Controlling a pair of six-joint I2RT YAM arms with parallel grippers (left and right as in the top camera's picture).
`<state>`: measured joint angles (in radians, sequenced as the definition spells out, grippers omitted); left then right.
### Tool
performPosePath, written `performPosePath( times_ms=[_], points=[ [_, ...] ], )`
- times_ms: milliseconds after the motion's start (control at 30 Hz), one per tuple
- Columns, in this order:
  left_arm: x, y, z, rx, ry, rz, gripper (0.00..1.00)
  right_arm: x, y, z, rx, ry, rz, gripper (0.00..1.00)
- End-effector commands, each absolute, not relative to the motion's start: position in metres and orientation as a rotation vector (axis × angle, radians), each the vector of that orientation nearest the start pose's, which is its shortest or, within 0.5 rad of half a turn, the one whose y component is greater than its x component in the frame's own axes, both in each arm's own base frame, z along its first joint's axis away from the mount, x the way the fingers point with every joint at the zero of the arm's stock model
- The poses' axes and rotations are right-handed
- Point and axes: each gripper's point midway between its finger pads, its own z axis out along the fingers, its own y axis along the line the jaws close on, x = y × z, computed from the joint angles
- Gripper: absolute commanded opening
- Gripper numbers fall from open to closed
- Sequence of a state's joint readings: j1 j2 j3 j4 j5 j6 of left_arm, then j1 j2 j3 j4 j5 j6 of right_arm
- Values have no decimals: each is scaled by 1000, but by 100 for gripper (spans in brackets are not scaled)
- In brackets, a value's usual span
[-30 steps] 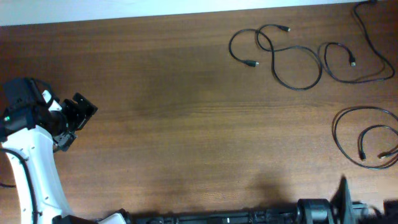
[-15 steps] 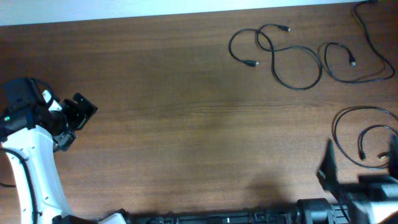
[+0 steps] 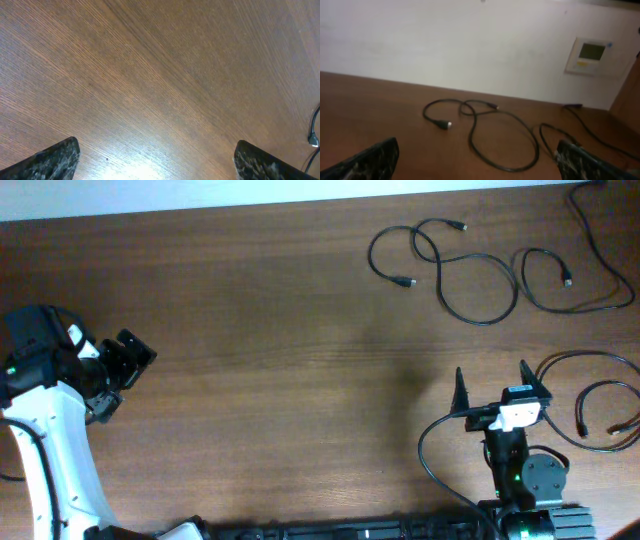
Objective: Untangle cables
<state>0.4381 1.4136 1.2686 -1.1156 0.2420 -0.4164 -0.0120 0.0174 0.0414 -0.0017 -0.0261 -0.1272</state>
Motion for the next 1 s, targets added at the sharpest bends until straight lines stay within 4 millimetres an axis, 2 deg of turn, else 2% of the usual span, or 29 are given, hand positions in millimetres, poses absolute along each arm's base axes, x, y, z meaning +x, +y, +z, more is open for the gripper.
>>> performPosePath(
  times_ms=[0,67,200,533,667,967],
  points=[
    [293,93,176,-1120,2553,-330,99,246,1,169,-100,1609,-80,99],
    [293,93,176,-1120,2553,-330,99,247,1,159,-99,1633,-82,99],
    [293,93,176,-1120,2553,-330,99,246,-4,154,-87,1657,-108,99],
    [293,93,176,-1120,2553,-330,99,246,-4,154,-87,1657,-108,99],
    [293,93,176,-1120,2553,-330,99,246,-16,155,-44,1652,-148,99],
    [293,93,176,-1120,2553,-330,99,246,-17,155,-43,1653,-149,99]
  ],
)
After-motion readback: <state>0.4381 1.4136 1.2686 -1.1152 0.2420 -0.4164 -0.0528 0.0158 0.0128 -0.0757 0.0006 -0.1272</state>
